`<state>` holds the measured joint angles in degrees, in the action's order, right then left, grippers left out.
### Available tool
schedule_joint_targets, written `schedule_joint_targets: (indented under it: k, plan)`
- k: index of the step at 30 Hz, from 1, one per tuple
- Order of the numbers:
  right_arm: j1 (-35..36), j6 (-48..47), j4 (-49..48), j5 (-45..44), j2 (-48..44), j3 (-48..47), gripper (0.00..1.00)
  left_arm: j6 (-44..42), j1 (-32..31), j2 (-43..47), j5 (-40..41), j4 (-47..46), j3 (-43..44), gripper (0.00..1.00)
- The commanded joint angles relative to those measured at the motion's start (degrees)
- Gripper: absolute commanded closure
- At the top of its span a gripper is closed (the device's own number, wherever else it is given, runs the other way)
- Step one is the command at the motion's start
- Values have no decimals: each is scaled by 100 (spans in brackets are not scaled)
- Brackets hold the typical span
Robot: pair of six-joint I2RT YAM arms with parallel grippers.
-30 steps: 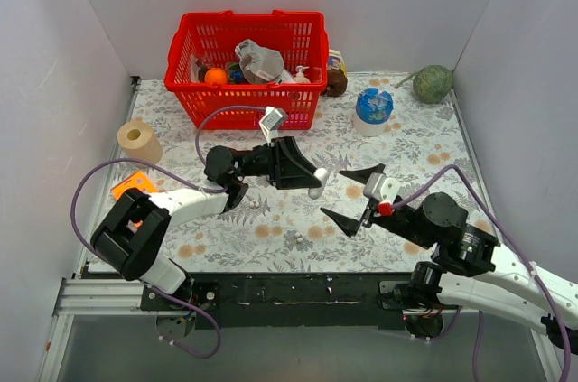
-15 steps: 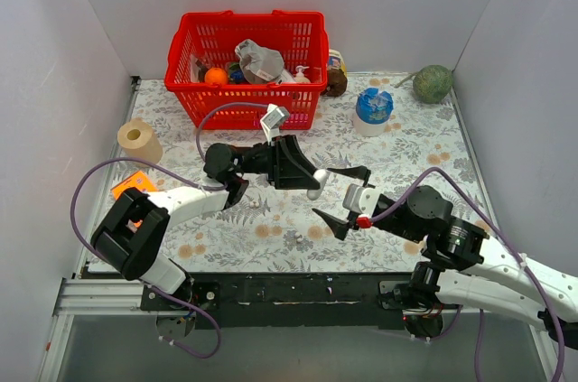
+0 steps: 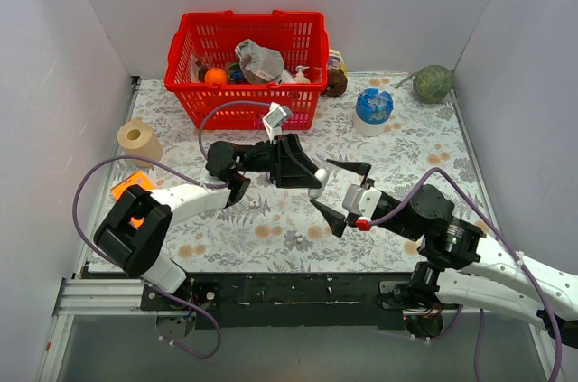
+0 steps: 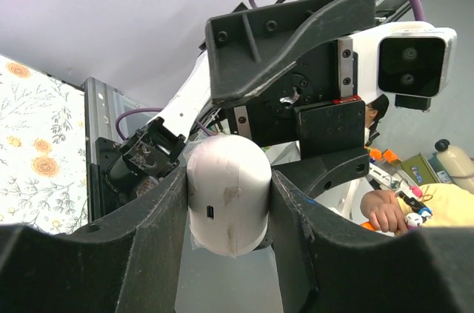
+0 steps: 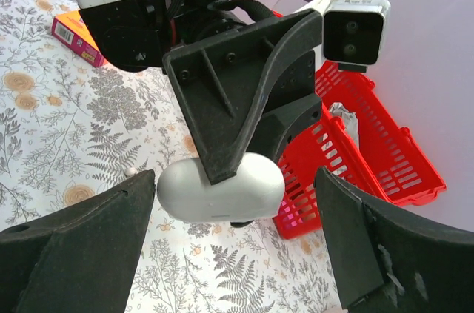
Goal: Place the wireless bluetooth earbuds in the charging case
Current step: Pick up the charging case at the center of the board.
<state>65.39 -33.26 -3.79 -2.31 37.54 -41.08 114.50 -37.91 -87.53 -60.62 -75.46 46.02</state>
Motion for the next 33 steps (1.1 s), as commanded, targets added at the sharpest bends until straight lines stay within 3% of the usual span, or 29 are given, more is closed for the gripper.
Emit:
schedule_joint_targets:
  k: [1, 16, 19, 22, 23, 26, 29, 30, 33]
  plan:
    - [53, -199, -350, -33, 113, -76, 6, 3272, 38, -80, -46, -408, 188, 100]
    - [80, -208, -60, -261, 201, -102, 19, 3237, 38, 7, 6, -294, 241, 100]
    - [80, -155, 18, -288, 245, -163, 29, 3228, 38, 43, 33, -294, 223, 100]
    - [88, -41, 54, -244, 298, -225, 46, 3202, 38, 69, 24, -276, 197, 100]
    - [97, -23, 28, -227, 280, -225, 58, 3193, 38, 86, 24, -267, 171, 98]
    - [88, 30, 10, -235, 289, -260, 81, 3114, 38, 130, 33, -215, 118, 78]
    - [97, 73, 80, -253, 298, -321, 95, 3000, 38, 192, 42, -145, 91, 52]
    - [106, 91, 124, -253, 272, -339, 99, 2939, 38, 209, 42, -83, 74, 36]
    - [106, 188, 229, -253, 236, -418, 99, 2456, 73, 359, -2, 416, 56, 3]
